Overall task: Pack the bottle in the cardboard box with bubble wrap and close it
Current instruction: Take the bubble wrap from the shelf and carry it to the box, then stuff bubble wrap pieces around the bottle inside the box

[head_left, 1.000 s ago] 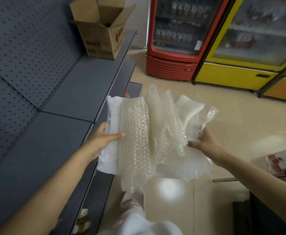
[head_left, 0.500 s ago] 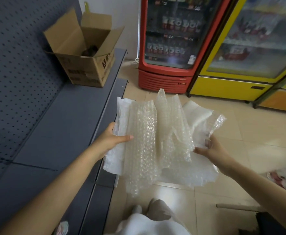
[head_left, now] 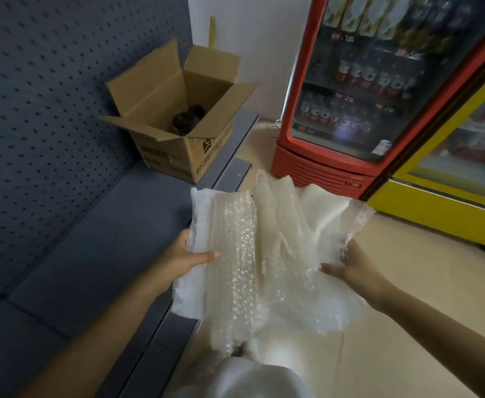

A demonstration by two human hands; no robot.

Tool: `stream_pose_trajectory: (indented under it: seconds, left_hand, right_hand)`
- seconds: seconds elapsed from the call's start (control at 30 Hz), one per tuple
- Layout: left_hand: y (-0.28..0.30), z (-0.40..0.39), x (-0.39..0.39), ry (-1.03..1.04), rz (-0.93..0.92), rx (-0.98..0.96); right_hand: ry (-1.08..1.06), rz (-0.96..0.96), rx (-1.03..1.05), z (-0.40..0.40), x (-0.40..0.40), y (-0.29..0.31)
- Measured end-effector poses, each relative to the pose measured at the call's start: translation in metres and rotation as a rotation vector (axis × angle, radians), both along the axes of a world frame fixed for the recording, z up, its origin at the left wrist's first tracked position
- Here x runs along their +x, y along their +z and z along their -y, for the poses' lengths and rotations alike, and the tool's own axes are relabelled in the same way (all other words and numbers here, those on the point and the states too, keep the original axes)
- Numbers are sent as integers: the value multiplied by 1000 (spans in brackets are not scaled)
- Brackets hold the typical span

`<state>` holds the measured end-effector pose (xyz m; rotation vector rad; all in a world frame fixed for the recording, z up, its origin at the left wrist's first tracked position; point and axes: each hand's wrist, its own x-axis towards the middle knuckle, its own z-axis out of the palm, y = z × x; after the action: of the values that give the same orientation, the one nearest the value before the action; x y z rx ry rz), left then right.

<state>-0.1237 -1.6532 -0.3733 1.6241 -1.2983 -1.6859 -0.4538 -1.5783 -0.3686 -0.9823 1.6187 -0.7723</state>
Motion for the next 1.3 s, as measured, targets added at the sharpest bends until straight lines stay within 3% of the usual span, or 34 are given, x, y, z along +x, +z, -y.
stream_pose_trajectory:
  seconds: [0.37,0.53,0.93,1.1,1.3]
  left_hand:
    - [-10,36,65,266,-21,75]
    - [-17,22,106,472,-59,101]
    - [-10,-14,132,921,85,173]
    - [-16,-16,121,1050,0,119]
    - [-33,-10,120,1160,-3,123]
  right_hand:
    - [302,-14,93,128,59,-10]
    - [539,-24,130,177,110,-17]
    - [1010,-28,92,283,223,-25]
    - [1071,62,86,325,254,-31]
    - [1014,-120,55,351,281,-60]
